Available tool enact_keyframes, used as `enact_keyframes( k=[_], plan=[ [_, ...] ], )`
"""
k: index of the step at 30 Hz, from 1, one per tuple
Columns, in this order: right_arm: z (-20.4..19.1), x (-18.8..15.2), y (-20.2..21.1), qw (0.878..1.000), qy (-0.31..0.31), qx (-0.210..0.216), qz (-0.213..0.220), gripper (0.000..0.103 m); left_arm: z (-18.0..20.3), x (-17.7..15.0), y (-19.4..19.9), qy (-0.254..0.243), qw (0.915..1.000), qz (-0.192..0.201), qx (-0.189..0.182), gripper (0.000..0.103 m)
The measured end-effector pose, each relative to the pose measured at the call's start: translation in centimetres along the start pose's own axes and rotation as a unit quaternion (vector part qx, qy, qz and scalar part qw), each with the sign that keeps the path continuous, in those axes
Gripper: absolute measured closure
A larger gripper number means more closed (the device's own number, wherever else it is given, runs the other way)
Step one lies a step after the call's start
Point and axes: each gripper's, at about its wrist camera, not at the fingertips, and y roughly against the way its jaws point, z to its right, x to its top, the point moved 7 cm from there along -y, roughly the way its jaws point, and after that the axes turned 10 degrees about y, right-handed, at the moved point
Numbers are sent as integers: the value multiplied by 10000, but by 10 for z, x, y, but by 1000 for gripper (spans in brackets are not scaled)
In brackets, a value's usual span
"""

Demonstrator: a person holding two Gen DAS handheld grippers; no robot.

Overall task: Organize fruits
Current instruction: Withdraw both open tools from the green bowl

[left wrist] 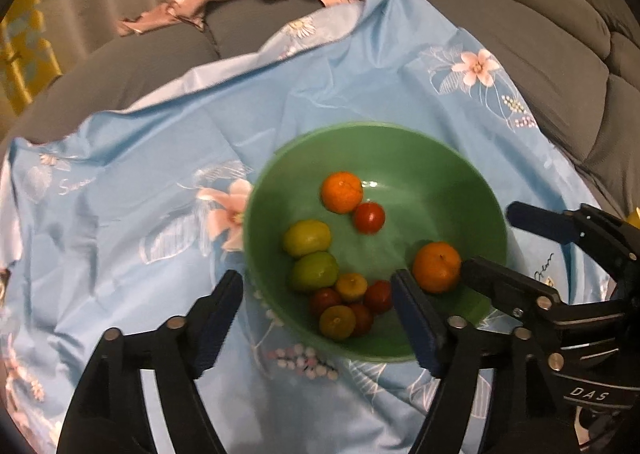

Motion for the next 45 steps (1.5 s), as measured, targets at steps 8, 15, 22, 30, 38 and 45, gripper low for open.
enact_keyframes(
  k=[8,15,22,30,38,45],
  plan=[
    [-6,9,32,9997,219,-82,7,12,0,-2,24,268,9994,-189,47,25],
    [-7,13,45,9995,302,-49,10,11,7,4,43,185,9996,-38,217,25],
    [-6,13,50,9994,317,-126,40,11,5,5,44,224,9992,-58,338,25],
    [-5,13,50,9994,316,-132,36,11,4,5,42,212,9990,-103,387,25],
    [-5,13,50,9994,314,-129,30,11,5,3,39,162,9989,-130,416,25],
    [-4,15,49,9994,319,-122,35,11,5,2,38,158,9989,-127,423,25]
  ],
)
